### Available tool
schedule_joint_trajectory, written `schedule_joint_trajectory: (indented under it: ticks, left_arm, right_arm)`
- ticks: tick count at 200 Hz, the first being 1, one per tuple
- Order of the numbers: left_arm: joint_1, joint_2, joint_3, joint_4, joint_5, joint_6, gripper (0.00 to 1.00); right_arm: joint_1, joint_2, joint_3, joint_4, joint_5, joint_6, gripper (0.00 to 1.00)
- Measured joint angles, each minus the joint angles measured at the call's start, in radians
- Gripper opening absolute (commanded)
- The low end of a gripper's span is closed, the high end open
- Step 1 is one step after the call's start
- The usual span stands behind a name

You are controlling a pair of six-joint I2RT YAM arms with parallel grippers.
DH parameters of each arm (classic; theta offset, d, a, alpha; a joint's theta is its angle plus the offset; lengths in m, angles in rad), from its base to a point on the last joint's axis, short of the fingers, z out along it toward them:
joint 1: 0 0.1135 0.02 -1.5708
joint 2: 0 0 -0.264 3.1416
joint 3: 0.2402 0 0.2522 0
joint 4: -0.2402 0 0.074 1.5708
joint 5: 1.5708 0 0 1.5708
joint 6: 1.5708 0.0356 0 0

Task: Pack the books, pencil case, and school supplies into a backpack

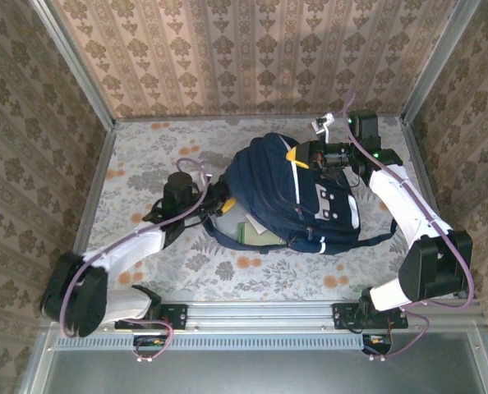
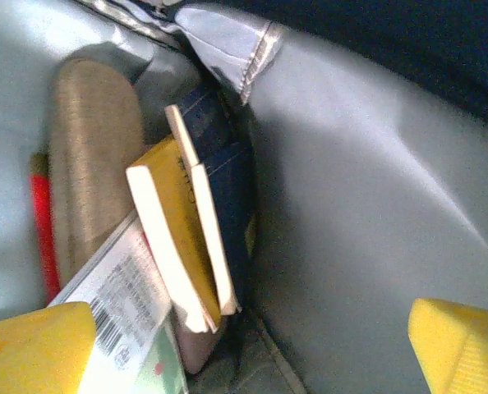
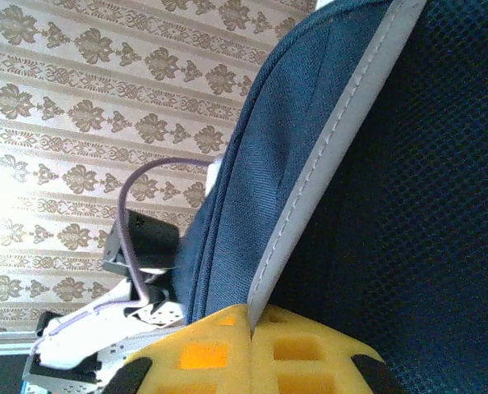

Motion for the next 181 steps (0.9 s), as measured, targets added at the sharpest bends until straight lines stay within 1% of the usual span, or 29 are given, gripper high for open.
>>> schedule_joint_trajectory:
  ticks: [30,46,58,71,91,109,120,128,135,142,155,172,181]
  left_arm:
    - [0.05,-0.229,0.037,-0.291,-0.073,0.16,0.98]
    - [0.061,-0.31,0.06,-0.391,-0.1,0.229,0.97]
    - [0.064,-0.34,0.068,-0.449,-0.113,0.267,0.96]
    - [0.069,-0.349,0.068,-0.504,-0.12,0.296,0.95]
    - [0.108,-0.343,0.061,-0.585,-0.135,0.327,0.94]
    - [0.148,-0.343,0.057,-0.641,-0.148,0.347,0.92]
    - [0.175,-0.343,0.056,-0.66,-0.149,0.357,0.89]
    - [0.195,-0.343,0.056,-0.667,-0.146,0.362,0.87]
    - [0.208,-0.341,0.056,-0.671,-0.145,0.367,0.86]
    - [0.218,-0.336,0.056,-0.673,-0.142,0.374,0.84]
    - [0.222,-0.32,0.056,-0.679,-0.136,0.387,0.84]
    - [0.223,-0.294,0.058,-0.692,-0.135,0.406,0.84]
    - [0.223,-0.277,0.063,-0.701,-0.138,0.417,0.84]
  right_arm:
    - [0.005,0.0,0.0,-0.029,0.064,-0.023,0.04]
    - [0.026,0.0,0.0,-0.056,0.103,-0.051,0.03]
    - [0.044,0.0,0.0,-0.072,0.129,-0.064,0.01]
    - [0.055,0.0,0.0,-0.075,0.145,-0.067,0.0]
    - [0.058,0.0,0.0,-0.085,0.163,-0.087,0.01]
    - [0.08,0.0,0.0,-0.127,0.196,-0.142,0.01]
    - [0.105,0.0,0.0,-0.166,0.225,-0.181,0.01]
    - [0.128,0.003,0.0,-0.191,0.251,-0.207,0.03]
    - [0.149,0.006,0.0,-0.209,0.277,-0.225,0.08]
    - [0.17,0.011,0.0,-0.222,0.306,-0.24,0.09]
    - [0.208,0.026,0.0,-0.24,0.357,-0.269,0.08]
    - [0.266,0.061,0.01,-0.272,0.441,-0.315,0.01]
    - [0.297,0.087,0.021,-0.293,0.487,-0.343,0.0]
